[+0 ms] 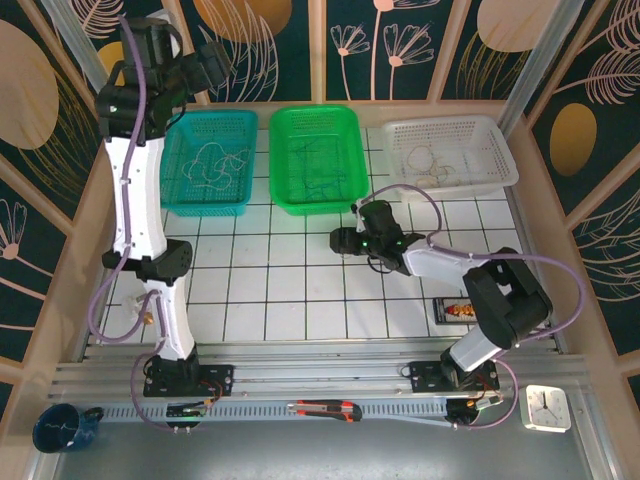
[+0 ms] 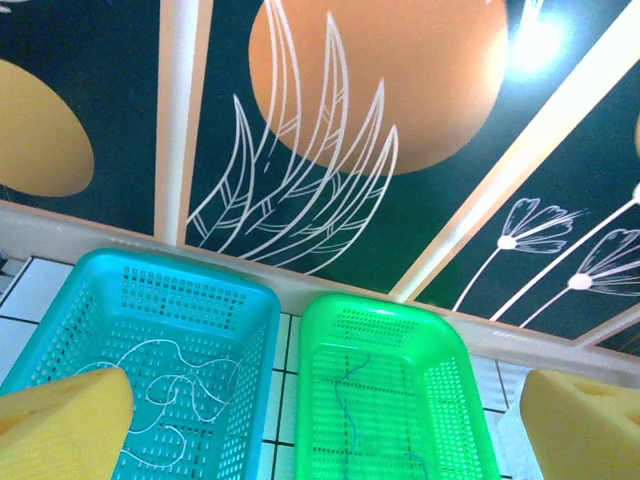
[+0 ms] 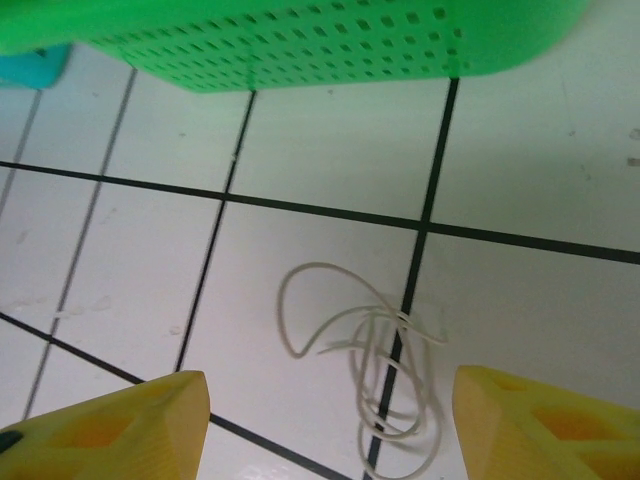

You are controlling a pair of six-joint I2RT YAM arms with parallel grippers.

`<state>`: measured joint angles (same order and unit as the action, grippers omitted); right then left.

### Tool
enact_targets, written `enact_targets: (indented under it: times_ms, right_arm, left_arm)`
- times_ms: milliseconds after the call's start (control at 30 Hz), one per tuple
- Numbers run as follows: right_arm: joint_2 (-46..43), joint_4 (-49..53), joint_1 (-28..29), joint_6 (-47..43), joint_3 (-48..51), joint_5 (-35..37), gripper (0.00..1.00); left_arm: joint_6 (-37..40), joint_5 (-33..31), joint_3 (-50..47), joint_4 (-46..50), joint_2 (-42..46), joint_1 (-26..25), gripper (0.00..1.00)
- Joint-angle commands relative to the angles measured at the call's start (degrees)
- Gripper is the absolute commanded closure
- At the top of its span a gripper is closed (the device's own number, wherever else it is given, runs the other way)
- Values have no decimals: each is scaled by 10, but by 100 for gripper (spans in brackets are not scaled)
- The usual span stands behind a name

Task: Untangle the cables

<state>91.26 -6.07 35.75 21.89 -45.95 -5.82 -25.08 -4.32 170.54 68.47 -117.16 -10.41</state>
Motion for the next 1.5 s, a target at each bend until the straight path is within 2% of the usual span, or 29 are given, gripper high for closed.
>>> enact_targets:
  times_ms: [0, 133, 333, 500, 567, 667, 767, 1100, 1333, 1467]
  right_arm:
    - [17, 7, 8, -12, -21, 19, 36]
    - [35, 2, 10, -14, -31, 15, 38]
    - [61, -4, 10, -14, -47, 15, 43]
    - [79, -2, 10, -20, -61, 14, 59]
    - [83, 1, 10, -22, -66, 11, 71]
    - [80, 6, 10, -25, -69, 8, 89]
    - [64, 17, 10, -29, -70, 1, 100]
    - [-33, 37, 6, -35, -73, -54, 100]
    - [-98, 10, -8, 0, -72, -118, 100]
    - [-124, -19, -17, 28, -68, -151, 100]
  left_arm:
    - [-6, 32, -21, 25, 48, 2, 1]
    - [-6, 53, -64, 21, 92, -3, 1]
    - [-3, 51, -126, 21, 155, -23, 1]
    - [0, 51, -226, -4, 234, -27, 1]
    - [-3, 58, -381, -90, 317, -27, 1]
    - [-45, 75, -697, -317, 485, -27, 1]
    - [-86, 85, -887, -439, 588, -27, 1]
    - [-150, 132, -1201, -587, 711, -27, 1]
    - [-196, 179, -1336, -705, 729, -28, 1]
    - [-233, 218, -1400, -793, 727, -27, 8]
